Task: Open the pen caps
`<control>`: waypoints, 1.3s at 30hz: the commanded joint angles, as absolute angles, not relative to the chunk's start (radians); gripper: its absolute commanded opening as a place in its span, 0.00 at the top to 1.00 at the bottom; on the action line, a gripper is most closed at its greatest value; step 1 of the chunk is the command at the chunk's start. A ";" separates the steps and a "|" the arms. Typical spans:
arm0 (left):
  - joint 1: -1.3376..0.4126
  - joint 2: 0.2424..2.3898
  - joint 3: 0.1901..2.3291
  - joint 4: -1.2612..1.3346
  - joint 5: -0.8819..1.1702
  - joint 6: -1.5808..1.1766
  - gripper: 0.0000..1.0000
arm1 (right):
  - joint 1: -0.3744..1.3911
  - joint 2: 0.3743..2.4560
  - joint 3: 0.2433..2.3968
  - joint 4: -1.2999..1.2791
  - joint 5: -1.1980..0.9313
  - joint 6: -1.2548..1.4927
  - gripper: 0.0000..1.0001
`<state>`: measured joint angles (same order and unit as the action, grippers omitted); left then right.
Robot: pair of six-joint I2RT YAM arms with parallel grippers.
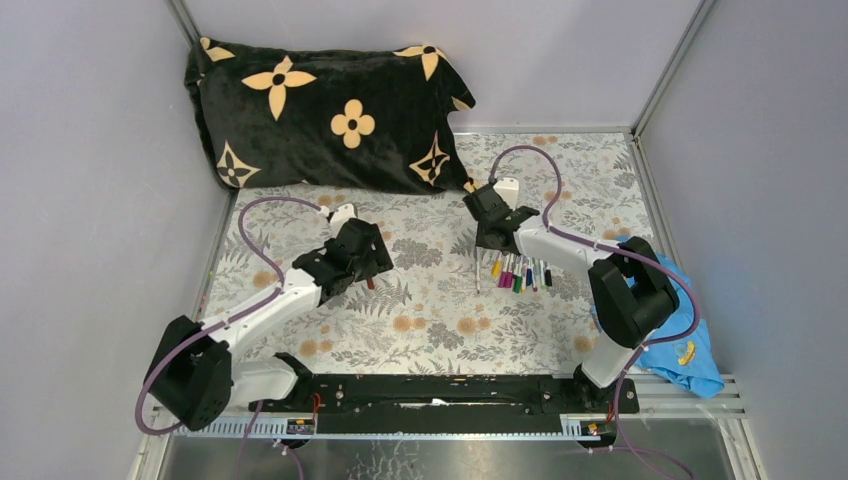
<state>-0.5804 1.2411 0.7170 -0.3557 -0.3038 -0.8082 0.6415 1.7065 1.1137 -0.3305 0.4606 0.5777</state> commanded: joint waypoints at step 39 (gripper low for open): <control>-0.571 1.065 0.670 -0.205 -0.099 -0.725 0.18 | 0.531 1.834 1.165 -0.341 0.450 0.615 0.59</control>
<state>-0.5800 1.0748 0.6823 -0.2634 -0.1116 -0.7456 0.5457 1.8496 1.1748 -0.3534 0.4503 0.5972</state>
